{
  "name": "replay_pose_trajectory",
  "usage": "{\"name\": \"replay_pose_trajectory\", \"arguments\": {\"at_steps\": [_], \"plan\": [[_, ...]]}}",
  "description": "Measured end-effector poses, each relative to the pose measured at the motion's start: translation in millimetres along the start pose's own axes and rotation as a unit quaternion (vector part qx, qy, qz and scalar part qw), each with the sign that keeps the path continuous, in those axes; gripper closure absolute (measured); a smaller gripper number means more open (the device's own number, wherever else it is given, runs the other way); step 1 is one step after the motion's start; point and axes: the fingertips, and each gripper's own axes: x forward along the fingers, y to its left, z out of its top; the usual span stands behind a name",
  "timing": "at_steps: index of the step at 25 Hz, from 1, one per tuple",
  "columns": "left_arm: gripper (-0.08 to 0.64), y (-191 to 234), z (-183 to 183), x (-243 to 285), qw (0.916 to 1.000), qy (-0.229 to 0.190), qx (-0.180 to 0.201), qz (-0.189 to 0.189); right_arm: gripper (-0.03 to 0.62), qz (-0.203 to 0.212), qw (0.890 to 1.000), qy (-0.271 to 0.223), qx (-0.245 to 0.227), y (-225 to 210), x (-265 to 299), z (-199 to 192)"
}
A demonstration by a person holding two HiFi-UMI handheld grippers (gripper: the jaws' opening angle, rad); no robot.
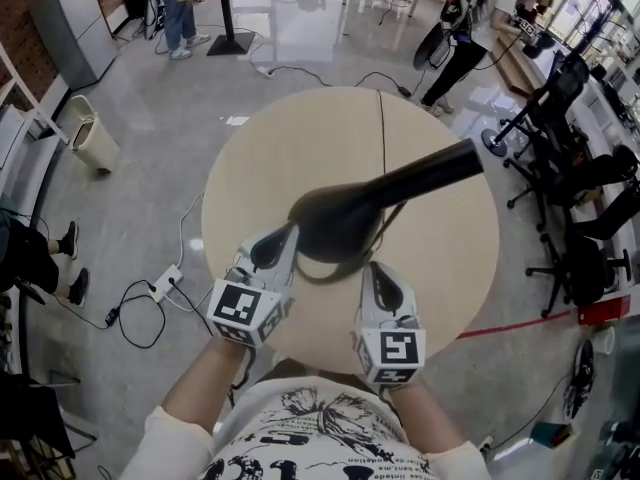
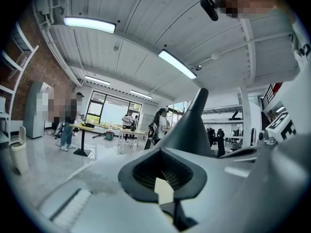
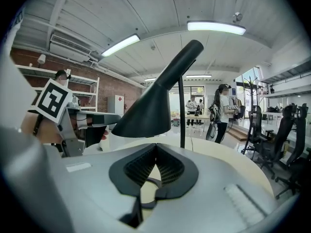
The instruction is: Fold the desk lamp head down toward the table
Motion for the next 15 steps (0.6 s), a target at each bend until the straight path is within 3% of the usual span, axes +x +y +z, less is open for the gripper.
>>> {"name": "replay_pose_trajectory", "arguments": {"at_steps": [8, 15], "plan": [[0.565, -6, -10, 7, 0.9988, -0.011, -0.046, 0.007, 0.583, -0.012, 1.000, 0.015, 0.002, -9, -3, -15], [0.557, -10, -8, 6, 0.9998, 0.003, -0.019, 0.003, 0.583, -0.017, 1.000, 0.015, -0.002, -14, -8, -14]]}}
